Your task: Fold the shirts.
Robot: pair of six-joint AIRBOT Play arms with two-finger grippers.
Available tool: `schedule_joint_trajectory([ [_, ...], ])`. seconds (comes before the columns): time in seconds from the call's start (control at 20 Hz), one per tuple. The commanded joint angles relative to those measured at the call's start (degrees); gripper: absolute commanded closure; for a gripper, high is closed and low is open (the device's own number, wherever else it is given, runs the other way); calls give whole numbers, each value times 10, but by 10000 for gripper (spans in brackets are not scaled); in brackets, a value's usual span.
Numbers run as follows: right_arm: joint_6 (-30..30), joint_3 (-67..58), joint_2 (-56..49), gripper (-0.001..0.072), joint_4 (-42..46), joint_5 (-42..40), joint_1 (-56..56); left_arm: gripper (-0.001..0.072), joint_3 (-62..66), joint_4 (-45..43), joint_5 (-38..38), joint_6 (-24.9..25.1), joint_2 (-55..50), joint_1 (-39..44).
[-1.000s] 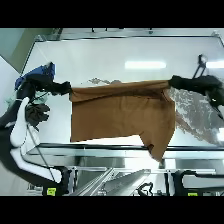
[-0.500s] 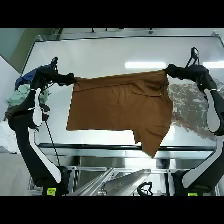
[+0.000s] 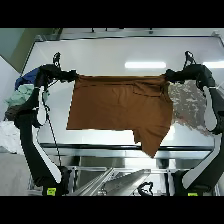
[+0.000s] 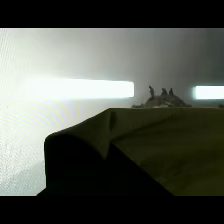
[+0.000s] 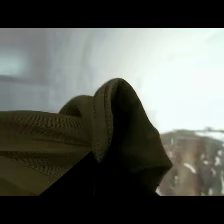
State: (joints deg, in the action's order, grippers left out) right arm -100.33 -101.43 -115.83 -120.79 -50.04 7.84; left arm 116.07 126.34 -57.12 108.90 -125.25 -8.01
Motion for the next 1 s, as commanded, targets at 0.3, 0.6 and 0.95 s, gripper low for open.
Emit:
schedule_joint_trajectory([
  [0.3, 149, -1, 2, 688, 195, -5, -37, 694, -4, -23, 27, 7, -1, 1],
  [0.6, 149, -6, 6, 406, 153, 4, -44, 669, -3, -20, 3, 12, 3, 7],
  [0.95, 186, -10, 137, 205, 200, -117, -12, 11, -3, -31, -96, 12, 106, -21],
])
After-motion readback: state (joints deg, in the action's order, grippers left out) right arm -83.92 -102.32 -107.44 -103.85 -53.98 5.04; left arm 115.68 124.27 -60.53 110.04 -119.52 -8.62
